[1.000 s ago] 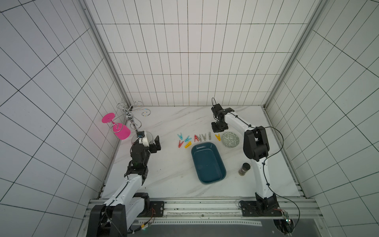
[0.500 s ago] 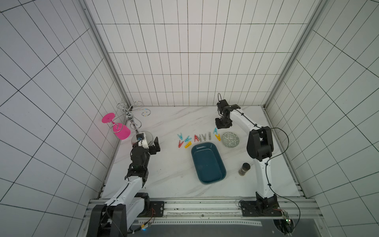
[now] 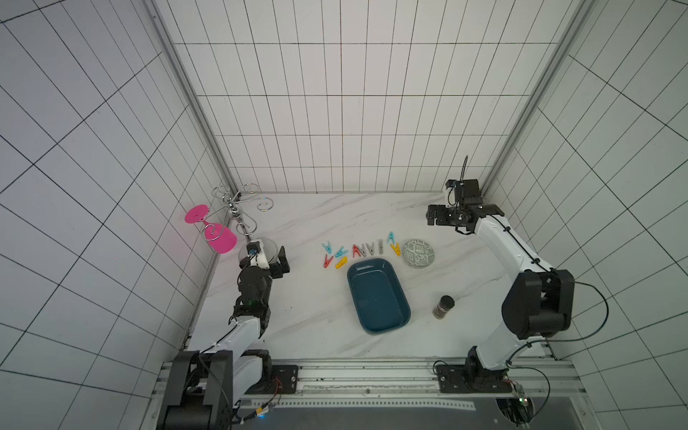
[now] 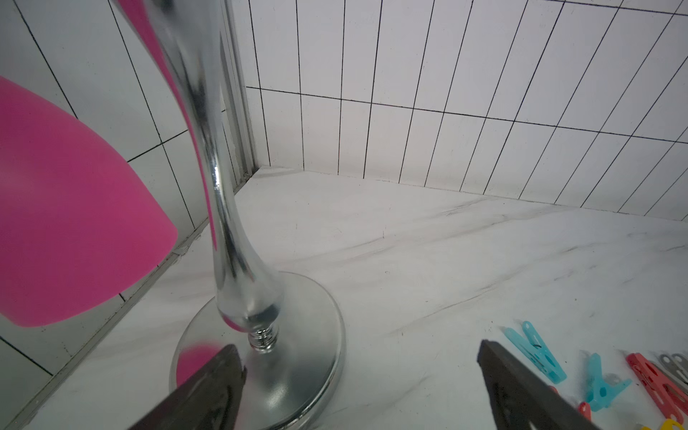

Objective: Take the clothespins out of the storage box
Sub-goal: Reset both arms

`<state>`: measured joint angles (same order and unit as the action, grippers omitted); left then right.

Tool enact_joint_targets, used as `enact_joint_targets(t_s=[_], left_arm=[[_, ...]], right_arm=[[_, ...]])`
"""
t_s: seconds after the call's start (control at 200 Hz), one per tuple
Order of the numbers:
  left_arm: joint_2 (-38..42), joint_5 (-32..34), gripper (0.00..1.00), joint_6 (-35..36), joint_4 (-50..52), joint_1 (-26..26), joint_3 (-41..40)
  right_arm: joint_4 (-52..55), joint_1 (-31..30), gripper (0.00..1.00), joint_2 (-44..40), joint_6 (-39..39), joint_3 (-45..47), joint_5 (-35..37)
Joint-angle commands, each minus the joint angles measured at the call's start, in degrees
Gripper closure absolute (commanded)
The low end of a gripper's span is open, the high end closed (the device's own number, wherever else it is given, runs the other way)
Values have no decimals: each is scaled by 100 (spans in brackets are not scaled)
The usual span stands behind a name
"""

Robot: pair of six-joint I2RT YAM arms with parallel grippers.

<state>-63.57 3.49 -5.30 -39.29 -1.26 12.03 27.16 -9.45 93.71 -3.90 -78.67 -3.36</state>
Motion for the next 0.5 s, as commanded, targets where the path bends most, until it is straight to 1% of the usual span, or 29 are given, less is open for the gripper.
enact_joint_targets(t_s=[0.0, 0.14, 0.185, 0.23, 0.31, 0.415, 0.495], left_arm=[[-266, 61, 1, 91, -569, -39, -57], [-863, 67, 1, 142, -1261, -52, 4], [-1089, 70, 1, 58, -1424, -58, 64], [-1349, -90, 1, 75, -1596, -55, 116], [-1909, -310, 1, 154, -2252, -45, 73], [-2424, -523, 1, 252, -2725, -41, 53], [-2456, -659, 1, 301, -2702, -39, 104]], right_arm=[[-940, 334, 2, -510, 59, 803, -193], [-1909, 707, 1, -1104, 39, 1916, -209], [-2286, 820, 1, -1262, 21, 2279, -136], [-2698, 914, 2, -1394, -4, 2645, -68], [-3292, 1080, 1, -1526, -29, 3172, -68], [-3925, 1246, 1, -1592, -40, 3680, -292], [-4539, 1310, 2, -1576, -28, 4059, -544]])
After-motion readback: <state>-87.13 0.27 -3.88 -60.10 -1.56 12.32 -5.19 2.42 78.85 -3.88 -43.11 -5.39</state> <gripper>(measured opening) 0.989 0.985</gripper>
